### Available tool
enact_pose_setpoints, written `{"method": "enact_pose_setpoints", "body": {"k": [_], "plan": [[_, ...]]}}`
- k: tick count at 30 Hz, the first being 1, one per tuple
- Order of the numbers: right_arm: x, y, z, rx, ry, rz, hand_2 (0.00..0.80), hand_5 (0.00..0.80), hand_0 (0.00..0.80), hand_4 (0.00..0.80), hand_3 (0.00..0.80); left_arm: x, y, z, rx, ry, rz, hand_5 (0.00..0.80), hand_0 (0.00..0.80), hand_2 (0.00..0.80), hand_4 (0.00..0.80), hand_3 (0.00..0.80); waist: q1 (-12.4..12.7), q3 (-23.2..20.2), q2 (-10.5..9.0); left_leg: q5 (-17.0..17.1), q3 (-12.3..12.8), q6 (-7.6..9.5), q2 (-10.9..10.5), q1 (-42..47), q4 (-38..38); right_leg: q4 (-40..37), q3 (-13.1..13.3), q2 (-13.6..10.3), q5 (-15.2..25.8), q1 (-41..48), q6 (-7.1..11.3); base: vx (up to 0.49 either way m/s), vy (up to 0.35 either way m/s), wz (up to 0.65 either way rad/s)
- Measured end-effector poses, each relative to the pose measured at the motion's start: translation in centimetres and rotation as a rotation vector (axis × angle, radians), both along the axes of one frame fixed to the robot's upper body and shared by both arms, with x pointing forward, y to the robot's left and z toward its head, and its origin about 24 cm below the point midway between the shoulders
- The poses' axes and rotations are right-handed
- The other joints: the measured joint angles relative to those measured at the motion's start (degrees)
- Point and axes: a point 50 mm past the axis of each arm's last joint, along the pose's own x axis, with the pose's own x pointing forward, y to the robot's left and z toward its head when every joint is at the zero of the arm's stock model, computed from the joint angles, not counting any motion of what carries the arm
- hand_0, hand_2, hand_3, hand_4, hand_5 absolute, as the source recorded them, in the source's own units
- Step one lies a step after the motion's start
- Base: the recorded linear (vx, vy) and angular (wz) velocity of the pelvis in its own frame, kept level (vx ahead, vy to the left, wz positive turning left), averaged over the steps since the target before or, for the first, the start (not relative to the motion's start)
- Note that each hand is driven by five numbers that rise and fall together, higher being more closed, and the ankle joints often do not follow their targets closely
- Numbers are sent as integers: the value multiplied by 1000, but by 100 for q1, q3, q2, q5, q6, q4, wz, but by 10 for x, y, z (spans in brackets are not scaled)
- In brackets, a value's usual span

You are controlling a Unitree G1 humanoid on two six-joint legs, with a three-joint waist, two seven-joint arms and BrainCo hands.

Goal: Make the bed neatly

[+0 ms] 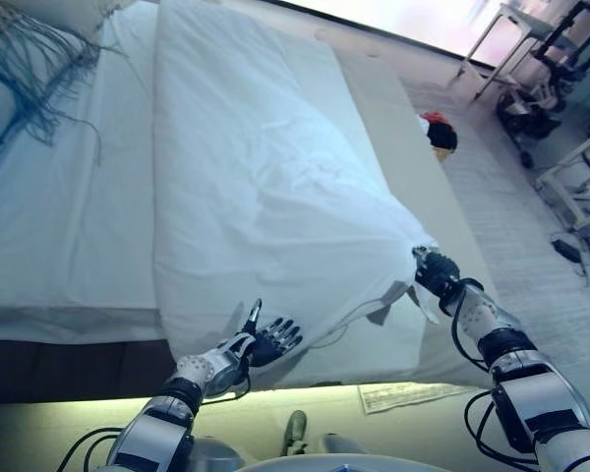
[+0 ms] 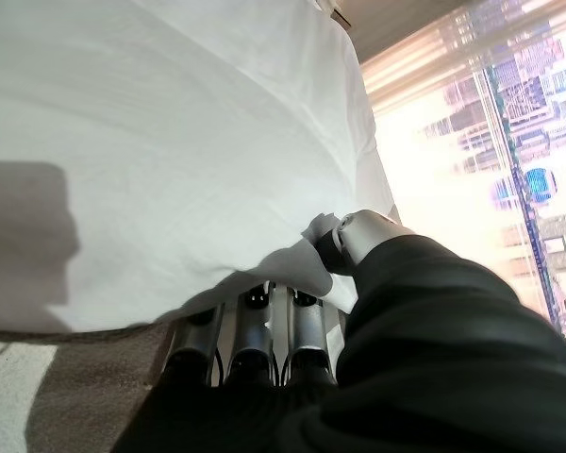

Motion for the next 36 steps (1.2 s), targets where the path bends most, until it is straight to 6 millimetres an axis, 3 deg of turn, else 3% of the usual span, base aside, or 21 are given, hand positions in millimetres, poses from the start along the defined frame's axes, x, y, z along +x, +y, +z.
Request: {"method": "enact_pose_setpoints", "body": {"k": [6,10,13,17,24,31,36], "plan": [[3,16,6,27,-38,48,800,800,800,800,800,-8,-7,-5,-22,111,23,0,0,0,0,0,-90,23,-66,13,101,-50,155,8,0,-42,60,165,26,-47,-37,20,-130,-11],[7,32,17,28,-86,86,800,800,800,800,800,-10,-14,-5,-39,146,26,0,0,0,0,0,-297,32,-81,21,163,-68,169,-3,-4,-53,106,188,45,-94,-64,-19,-20,-9],[9,36,23,23,-114,96,800,800,800,800,800,-10,-23,-4,-53,168,15,0,0,0,0,0,-316,38,-74,12,269,-82,169,-7,-7,-49,185,193,54,-172,-76,-10,-16,-14],[12,46,35,22,-172,129,800,800,800,800,800,-13,-31,-5,-56,227,4,0,0,0,0,0,-451,98,-46,12,307,-96,201,-23,-6,-49,199,224,63,-203,-89,28,-50,-4],[14,51,42,25,-203,149,800,800,800,800,800,-25,-29,-15,-20,325,-6,0,0,0,0,0,-465,268,108,5,321,-107,319,-16,0,-52,207,342,63,-219,-89,2,-33,-3],[15,59,53,52,-242,177,800,800,800,800,800,-21,-33,-12,-55,284,-1,0,0,0,0,0,-616,396,98,37,390,-191,324,-82,-5,-51,240,348,81,-325,-116,-41,-10,-4],[15,57,55,47,-251,186,800,800,800,800,800,-1,-37,-2,-118,161,107,0,0,0,0,0,-636,403,105,37,445,-191,324,-67,-7,-51,284,350,81,-337,-116,5,-2,-3]]}}
